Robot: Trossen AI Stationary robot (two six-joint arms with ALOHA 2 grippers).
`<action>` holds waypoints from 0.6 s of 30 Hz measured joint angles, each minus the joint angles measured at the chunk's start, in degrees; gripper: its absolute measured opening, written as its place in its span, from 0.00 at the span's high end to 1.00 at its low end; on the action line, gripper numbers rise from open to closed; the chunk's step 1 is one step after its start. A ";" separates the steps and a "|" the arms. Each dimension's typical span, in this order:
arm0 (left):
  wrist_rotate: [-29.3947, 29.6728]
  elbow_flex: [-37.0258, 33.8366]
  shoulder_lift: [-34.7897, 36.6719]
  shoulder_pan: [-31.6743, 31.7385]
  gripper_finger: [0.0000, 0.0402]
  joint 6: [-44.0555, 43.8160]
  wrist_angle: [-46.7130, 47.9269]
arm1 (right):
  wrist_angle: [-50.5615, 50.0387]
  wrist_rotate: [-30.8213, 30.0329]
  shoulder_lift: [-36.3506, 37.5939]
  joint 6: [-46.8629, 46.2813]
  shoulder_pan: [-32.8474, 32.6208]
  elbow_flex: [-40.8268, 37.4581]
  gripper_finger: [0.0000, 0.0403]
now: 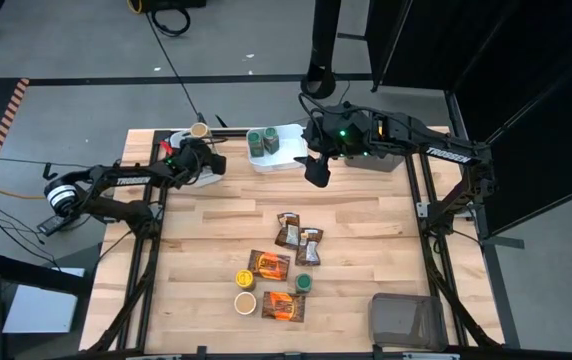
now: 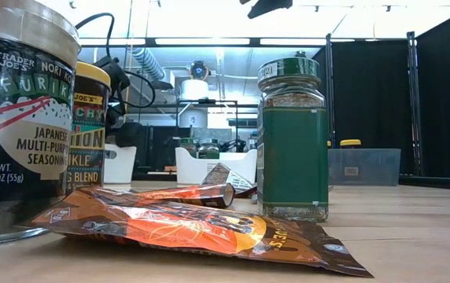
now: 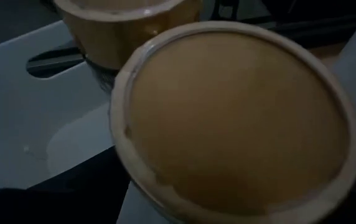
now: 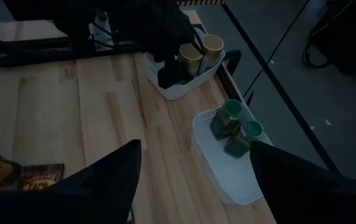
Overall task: Sort spices by type
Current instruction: Put the right gold seasoning bottle into the left white bin
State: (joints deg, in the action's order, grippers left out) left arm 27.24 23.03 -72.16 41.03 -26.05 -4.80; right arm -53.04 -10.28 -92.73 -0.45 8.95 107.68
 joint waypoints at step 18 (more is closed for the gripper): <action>-4.14 1.67 -0.09 0.97 0.13 -2.62 -6.12 | 0.40 -0.02 0.00 -0.01 0.02 0.00 0.20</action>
State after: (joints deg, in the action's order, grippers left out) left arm 23.10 24.70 -72.25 42.00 -28.68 -10.92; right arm -52.64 -10.31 -92.73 -0.46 8.97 107.68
